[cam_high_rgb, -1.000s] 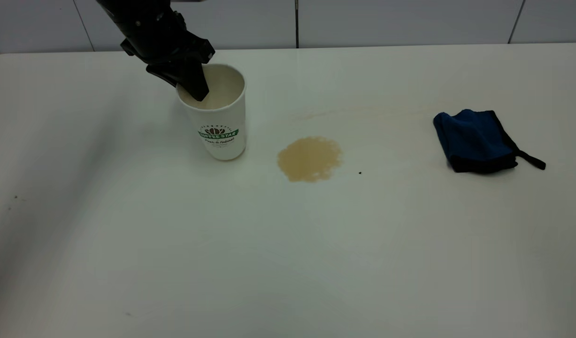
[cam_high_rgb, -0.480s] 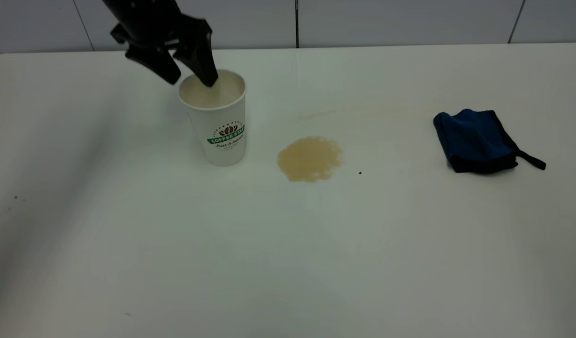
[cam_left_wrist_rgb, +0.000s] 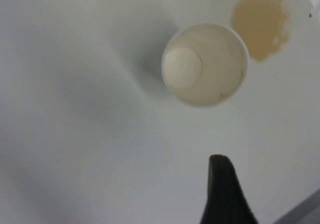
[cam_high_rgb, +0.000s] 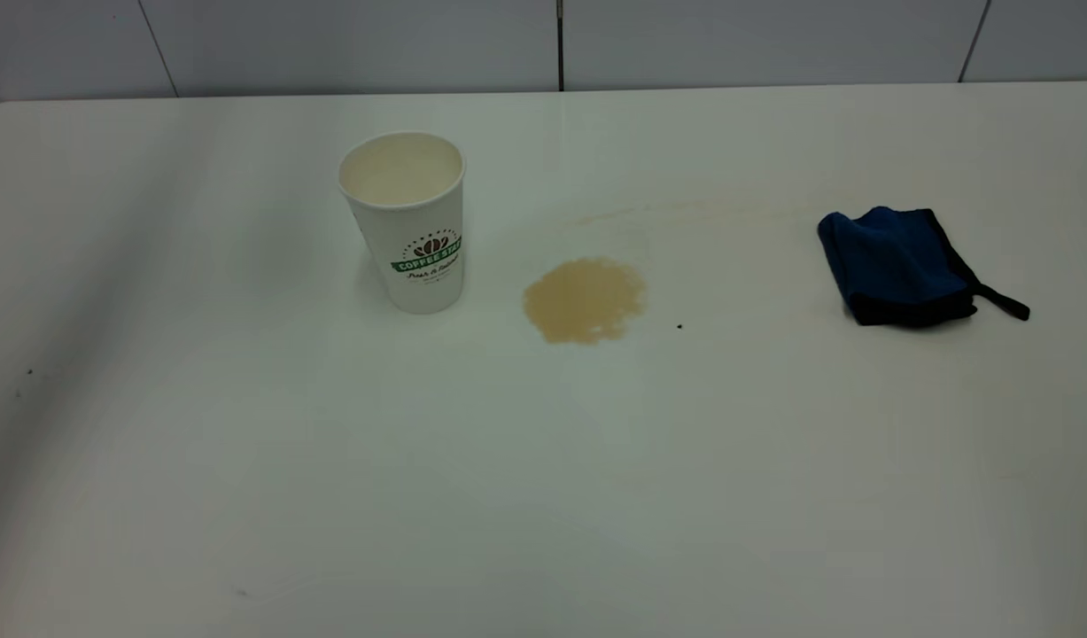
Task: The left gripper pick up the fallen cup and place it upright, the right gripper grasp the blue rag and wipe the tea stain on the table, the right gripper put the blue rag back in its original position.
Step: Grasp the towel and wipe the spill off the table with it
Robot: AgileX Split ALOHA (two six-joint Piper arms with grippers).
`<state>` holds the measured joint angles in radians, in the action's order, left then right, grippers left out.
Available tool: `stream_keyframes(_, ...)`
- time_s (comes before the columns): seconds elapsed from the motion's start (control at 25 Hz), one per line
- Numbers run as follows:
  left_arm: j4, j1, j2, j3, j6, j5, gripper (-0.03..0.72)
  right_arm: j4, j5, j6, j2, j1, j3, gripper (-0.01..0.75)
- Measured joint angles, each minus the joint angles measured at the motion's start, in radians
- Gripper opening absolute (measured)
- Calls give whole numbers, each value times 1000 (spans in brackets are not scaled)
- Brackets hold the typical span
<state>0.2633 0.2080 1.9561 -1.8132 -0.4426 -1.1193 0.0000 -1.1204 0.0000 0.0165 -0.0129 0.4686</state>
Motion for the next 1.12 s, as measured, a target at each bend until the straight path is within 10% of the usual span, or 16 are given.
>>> stream_keyframes(0.4,-92,0,-211,46,181,-49,283,0,0,0,0,0,0,583)
stream_keyframes(1.12,-200,0,-984,852,302,-49,240,0,0,0,0,0,0,583)
